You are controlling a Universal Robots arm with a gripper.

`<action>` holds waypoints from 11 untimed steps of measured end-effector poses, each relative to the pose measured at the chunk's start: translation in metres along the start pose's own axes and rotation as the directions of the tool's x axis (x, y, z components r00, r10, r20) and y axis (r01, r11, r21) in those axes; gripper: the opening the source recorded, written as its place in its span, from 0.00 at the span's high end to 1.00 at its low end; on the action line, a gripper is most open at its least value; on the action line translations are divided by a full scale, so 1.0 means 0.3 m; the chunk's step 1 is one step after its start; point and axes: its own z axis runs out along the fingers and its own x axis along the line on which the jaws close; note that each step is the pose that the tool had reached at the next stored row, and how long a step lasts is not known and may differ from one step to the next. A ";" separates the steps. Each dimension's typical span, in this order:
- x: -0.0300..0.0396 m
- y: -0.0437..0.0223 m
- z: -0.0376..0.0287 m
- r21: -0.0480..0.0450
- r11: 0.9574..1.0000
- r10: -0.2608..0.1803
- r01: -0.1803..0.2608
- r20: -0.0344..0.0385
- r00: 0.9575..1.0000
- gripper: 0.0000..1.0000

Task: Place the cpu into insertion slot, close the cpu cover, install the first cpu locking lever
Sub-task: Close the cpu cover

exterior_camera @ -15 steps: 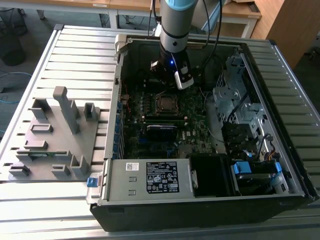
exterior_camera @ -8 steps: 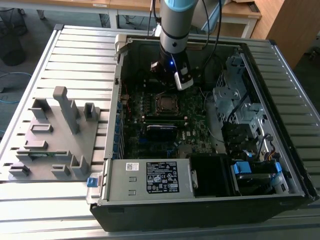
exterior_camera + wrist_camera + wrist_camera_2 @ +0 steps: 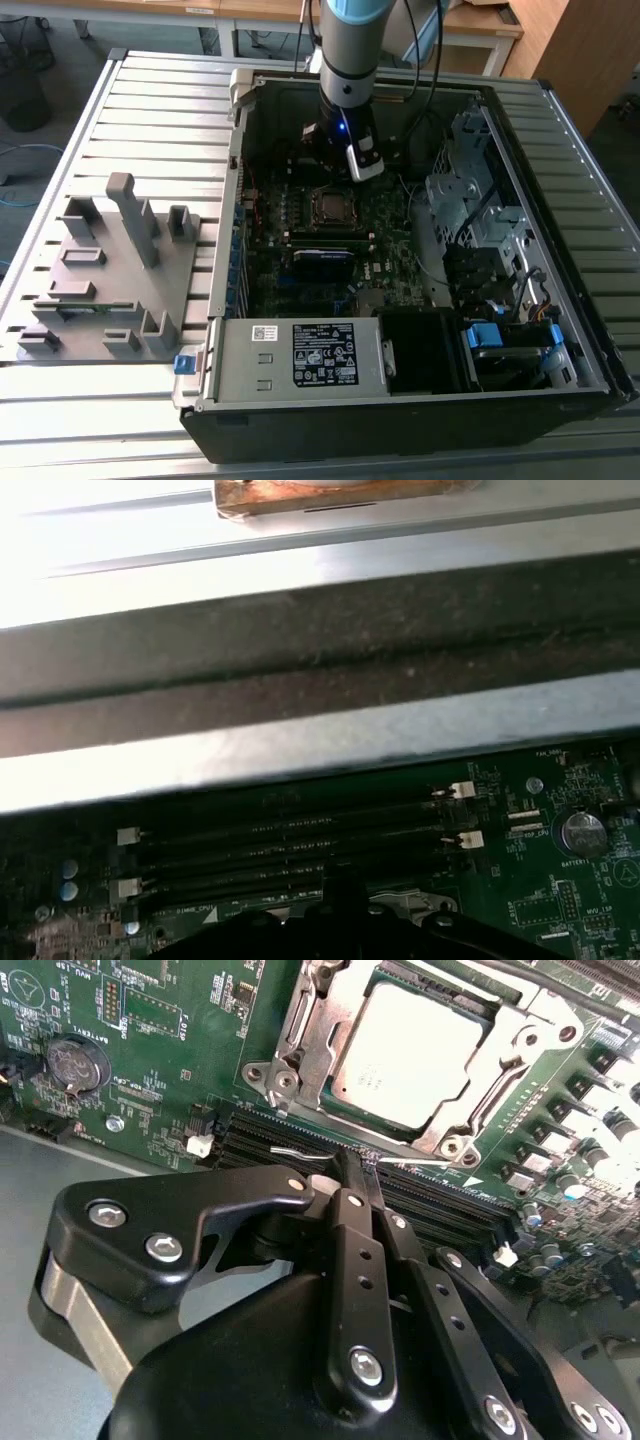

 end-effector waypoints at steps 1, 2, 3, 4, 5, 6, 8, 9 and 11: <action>0.000 0.002 0.001 0.002 1.000 0.005 -0.005 0.001 1.000 0.90; 0.001 0.005 0.002 0.003 1.000 0.008 -0.008 0.002 1.000 0.90; 0.001 0.008 0.004 0.005 1.000 0.010 -0.010 0.003 1.000 0.90; 0.002 0.011 0.005 0.006 1.000 0.012 -0.012 0.004 1.000 0.90; 0.002 0.014 0.007 0.008 1.000 0.012 -0.012 0.004 1.000 0.90; 0.003 0.017 0.008 0.009 1.000 0.013 -0.013 0.005 1.000 0.90; 0.003 0.019 0.009 0.009 1.000 0.012 -0.012 0.006 1.000 0.90; 0.003 0.018 0.009 0.010 1.000 0.012 -0.012 0.006 1.000 0.90; 0.003 0.018 0.009 0.010 1.000 0.012 -0.012 0.007 1.000 0.90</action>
